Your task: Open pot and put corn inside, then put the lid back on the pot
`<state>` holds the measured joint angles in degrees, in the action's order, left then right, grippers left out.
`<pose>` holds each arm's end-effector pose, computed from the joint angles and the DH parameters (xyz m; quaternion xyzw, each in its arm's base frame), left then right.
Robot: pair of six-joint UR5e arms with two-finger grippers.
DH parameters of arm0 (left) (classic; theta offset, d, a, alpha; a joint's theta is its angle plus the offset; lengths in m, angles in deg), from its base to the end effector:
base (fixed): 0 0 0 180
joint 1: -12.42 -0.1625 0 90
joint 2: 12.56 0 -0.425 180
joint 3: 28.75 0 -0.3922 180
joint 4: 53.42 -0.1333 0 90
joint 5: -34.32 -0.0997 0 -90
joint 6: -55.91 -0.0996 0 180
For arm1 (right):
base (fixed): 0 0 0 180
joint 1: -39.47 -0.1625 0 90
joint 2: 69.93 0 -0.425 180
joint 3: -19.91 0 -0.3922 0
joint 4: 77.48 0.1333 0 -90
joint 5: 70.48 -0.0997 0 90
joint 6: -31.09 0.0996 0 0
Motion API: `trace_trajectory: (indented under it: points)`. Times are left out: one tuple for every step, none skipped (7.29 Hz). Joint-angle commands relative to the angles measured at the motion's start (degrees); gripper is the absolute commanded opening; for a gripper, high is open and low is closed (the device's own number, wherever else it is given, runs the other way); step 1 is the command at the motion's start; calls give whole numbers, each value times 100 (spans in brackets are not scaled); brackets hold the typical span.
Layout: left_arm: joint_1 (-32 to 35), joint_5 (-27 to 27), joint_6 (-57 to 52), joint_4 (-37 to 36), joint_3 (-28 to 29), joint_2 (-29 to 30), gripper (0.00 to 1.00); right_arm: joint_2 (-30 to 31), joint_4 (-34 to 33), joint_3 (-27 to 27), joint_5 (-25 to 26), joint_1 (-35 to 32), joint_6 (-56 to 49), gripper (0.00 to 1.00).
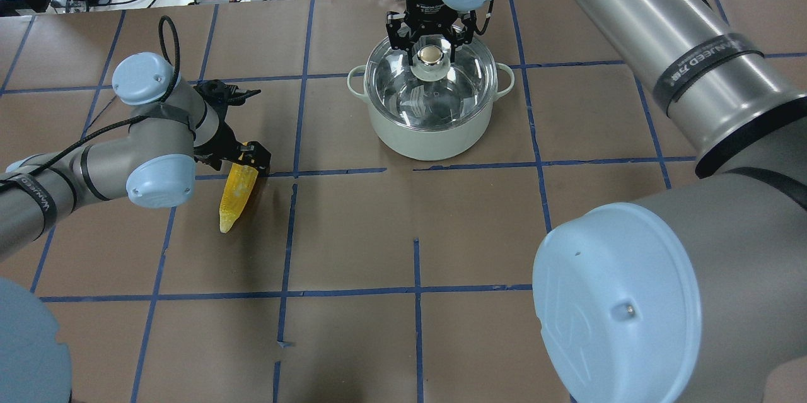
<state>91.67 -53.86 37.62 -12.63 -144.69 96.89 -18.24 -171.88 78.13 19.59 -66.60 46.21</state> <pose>-0.0365 -0.5393 0.1914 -0.0662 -0.9971 0.0362 0.0070 0.3353 -0.6829 0.3481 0.0083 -0.9998 -0.0177 0.0056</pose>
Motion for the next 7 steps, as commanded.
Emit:
trace_trajectory:
  points:
    - [-32, 46, 26, -88, -43, 16, 79, 7, -8, -12, -7, -1, -1, 24]
    - [-32, 55, 79, -88, -43, 16, 33, 7, 0, -47, 36, -1, -1, 15]
    - [-23, 64, 280, -88, -86, 16, 8, 7, 9, -100, 2, 25, -19, 11]
    - [20, -23, 351, -71, -17, 7, 3, 33, 44, -222, -7, 25, -19, 11]
    - [99, -41, 509, 77, 123, -89, 3, 129, 262, -380, -16, 43, -62, 11]
    - [213, -224, 771, 662, 533, -177, 3, 252, 499, -381, -129, 139, -89, 11]
    - [440, -287, 887, 1781, 1320, -352, 3, 419, 719, -364, -139, 287, -228, 11]
